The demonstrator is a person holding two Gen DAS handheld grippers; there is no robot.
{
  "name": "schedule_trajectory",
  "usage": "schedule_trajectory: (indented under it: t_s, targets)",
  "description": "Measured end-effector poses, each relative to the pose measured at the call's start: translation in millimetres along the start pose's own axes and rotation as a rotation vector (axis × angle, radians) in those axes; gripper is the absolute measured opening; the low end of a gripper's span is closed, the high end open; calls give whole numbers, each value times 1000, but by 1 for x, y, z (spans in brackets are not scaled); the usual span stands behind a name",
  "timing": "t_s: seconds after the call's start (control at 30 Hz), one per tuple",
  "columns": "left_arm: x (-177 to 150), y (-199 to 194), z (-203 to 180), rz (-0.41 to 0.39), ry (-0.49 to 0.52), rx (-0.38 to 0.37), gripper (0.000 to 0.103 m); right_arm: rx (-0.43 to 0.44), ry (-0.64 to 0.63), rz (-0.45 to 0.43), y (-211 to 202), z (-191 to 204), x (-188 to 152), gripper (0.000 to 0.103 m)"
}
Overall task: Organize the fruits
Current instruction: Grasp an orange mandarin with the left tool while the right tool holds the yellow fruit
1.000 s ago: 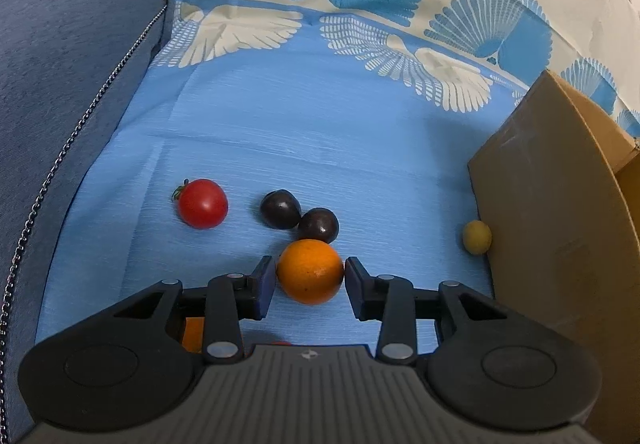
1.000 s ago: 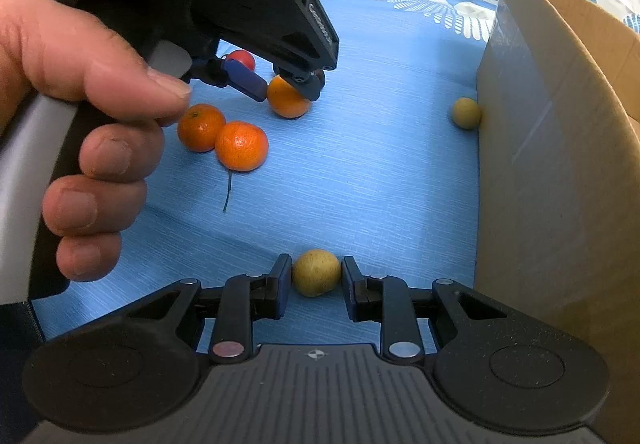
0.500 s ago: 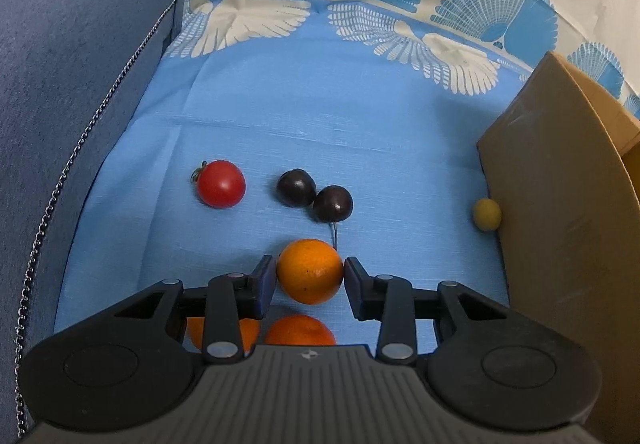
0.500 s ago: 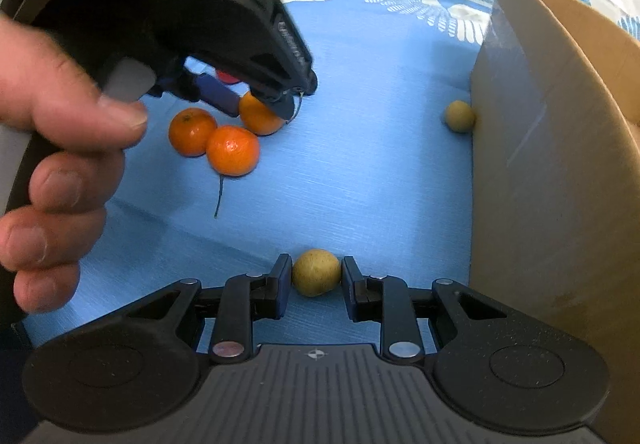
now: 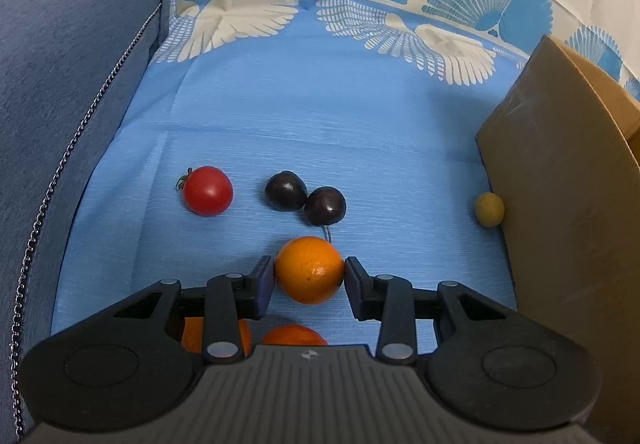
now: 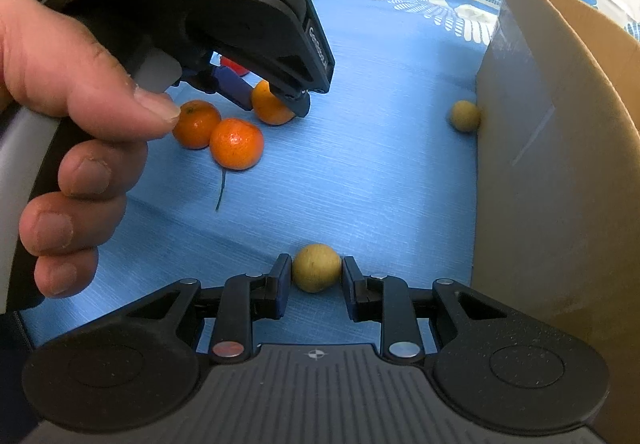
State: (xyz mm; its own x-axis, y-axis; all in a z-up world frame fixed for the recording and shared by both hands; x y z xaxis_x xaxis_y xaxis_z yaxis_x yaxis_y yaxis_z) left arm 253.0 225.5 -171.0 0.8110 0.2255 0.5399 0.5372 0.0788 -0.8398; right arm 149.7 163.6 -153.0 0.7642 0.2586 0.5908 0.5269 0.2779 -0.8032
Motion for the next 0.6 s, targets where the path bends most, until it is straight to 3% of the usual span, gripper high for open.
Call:
schedule_trajectory:
  t_s: [0.37, 0.6]
  targets:
    - [2, 0, -2, -7, 21, 11, 42, -9, -2, -15, -4, 2, 0, 28]
    - [4, -9, -5, -45, 25, 13, 42, -15, 23, -78, -15, -1, 6, 28]
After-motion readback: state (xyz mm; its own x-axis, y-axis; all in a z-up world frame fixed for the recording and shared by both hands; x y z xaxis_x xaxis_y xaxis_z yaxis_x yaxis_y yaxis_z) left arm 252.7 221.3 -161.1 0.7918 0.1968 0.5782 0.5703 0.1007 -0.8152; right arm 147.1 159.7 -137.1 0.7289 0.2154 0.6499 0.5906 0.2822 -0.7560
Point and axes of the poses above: each gripper's, at about its wrist camera, not at the fingertips, and y roughly the way its jaws point, z to its left, x to its top, the point moved 8 cm from there along y, roughly the way its jaws point, and after that the axes turned 2 degrees about y, right-handed, at the moved point
